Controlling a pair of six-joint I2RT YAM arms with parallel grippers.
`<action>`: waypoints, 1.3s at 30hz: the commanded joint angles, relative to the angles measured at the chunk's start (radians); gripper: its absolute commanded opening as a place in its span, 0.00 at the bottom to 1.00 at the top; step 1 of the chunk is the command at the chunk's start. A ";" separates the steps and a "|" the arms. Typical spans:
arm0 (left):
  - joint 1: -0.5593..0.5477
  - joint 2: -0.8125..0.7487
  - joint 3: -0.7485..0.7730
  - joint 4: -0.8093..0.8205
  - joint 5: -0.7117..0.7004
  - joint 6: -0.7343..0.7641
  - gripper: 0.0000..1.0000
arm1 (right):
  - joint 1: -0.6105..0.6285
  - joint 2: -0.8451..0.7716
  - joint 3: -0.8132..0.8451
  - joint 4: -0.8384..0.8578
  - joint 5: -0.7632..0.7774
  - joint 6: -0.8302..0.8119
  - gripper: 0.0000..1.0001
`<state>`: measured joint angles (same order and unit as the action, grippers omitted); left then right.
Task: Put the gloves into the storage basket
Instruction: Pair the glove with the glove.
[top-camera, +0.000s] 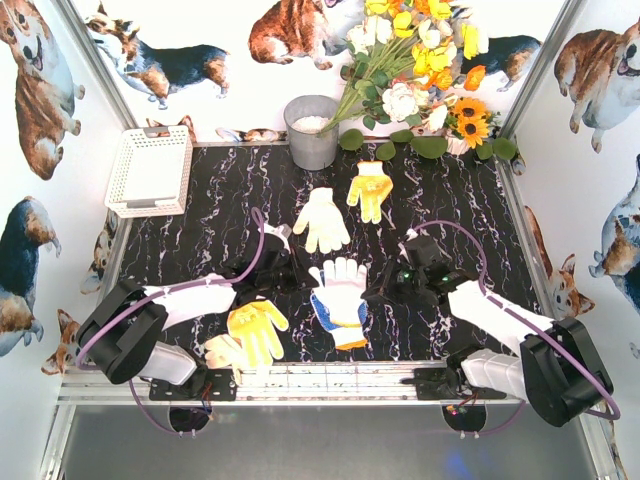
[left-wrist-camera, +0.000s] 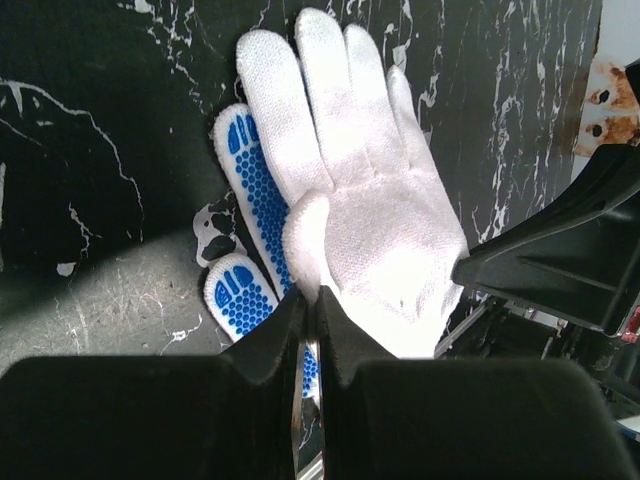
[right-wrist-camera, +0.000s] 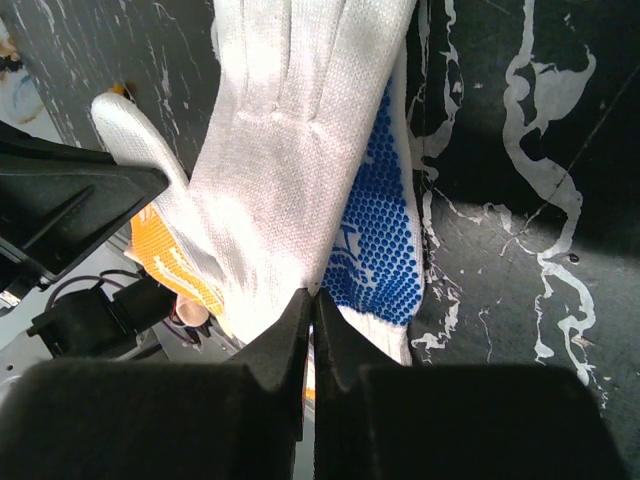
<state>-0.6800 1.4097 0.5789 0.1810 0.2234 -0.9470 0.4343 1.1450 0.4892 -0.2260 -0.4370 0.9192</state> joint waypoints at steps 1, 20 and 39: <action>-0.010 -0.012 -0.014 -0.009 0.006 -0.005 0.00 | 0.010 -0.016 0.030 -0.026 -0.002 -0.007 0.00; -0.098 0.019 -0.058 0.032 -0.031 -0.085 0.00 | 0.036 0.022 0.023 -0.091 0.035 -0.059 0.00; -0.105 0.027 -0.079 0.040 -0.046 -0.110 0.37 | 0.075 0.068 0.051 -0.089 0.052 -0.059 0.14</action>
<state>-0.7799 1.4467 0.5060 0.2054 0.1837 -1.0584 0.5049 1.2201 0.4885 -0.3328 -0.3958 0.8684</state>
